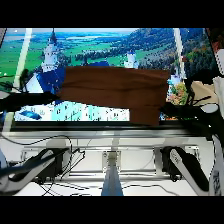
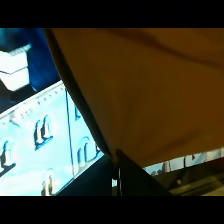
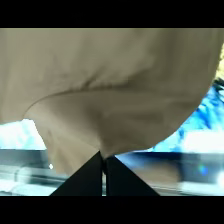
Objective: Fold the clothes and pants, and hang the long-sleeved shirts on hangers.
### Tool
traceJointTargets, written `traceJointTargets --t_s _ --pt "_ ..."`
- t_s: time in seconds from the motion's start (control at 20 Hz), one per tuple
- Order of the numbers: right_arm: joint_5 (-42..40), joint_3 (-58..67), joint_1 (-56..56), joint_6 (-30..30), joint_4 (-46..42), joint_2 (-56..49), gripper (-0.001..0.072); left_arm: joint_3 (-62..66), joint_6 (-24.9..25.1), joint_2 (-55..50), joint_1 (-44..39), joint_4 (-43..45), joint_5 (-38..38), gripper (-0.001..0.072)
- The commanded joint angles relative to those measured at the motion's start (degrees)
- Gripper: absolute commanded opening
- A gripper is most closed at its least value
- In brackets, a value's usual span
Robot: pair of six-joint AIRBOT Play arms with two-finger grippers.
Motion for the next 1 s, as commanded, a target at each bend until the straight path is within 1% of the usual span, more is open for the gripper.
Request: traceJointTargets --t_s 0.0,0.1,0.15,0.25,0.35,0.4,0.5,0.6,0.65,0.7,0.8,0.95 --pt "6.9 0.2 0.0 5.8 0.1 14.3 0.001 0.2 -5.3 11.7 5.5 5.0 -5.2 0.0016" --pt "7.6 0.2 0.0 10.1 3.1 20.7 0.001 -0.6 -5.7 16.1 5.7 4.8 -4.9 0.0016" --pt "6.0 0.2 0.1 11.0 6.0 22.5 0.001 -1.2 -5.7 16.8 5.0 4.7 -3.9 0.0016" --pt "0.3 0.2 0.1 11.2 10.9 22.6 0.0009 -2.8 -5.9 16.0 3.1 4.5 1.0 0.0016" --pt "-6.0 0.2 1.6 11.1 13.4 19.5 0.0009 -3.8 -7.5 13.6 1.0 2.2 7.2 0.0016" --pt "-9.2 0.2 3.8 10.9 14.8 17.0 0.0009 -3.8 -7.4 12.0 -0.1 0.2 9.8 0.0016" --pt "-16.7 0.5 10.1 8.5 16.7 11.3 0.001 -3.8 -7.4 8.2 -2.9 -4.1 15.9 0.0016" --pt "-25.9 3.0 17.4 6.7 15.1 3.7 0.001 -3.7 -7.2 4.0 -6.7 -6.3 21.9 0.0016" --pt "-29.0 5.4 19.9 6.8 13.7 -0.2 0.001 -3.7 -7.1 1.8 -8.9 -6.3 25.2 0.0016" --pt "-30.3 8.3 21.4 6.8 12.4 -4.3 0.001 -3.6 -7.2 0.0 -10.6 -6.3 28.5 0.0016" --pt "-30.6 16.0 22.5 6.8 9.9 -13.1 0.001 -3.5 -7.2 -2.4 -12.7 -6.3 34.9 0.0016" --pt "-31.2 24.4 21.4 7.3 5.8 -23.6 0.001 -3.5 -7.2 -2.9 -12.9 -6.3 41.7 0.0017"
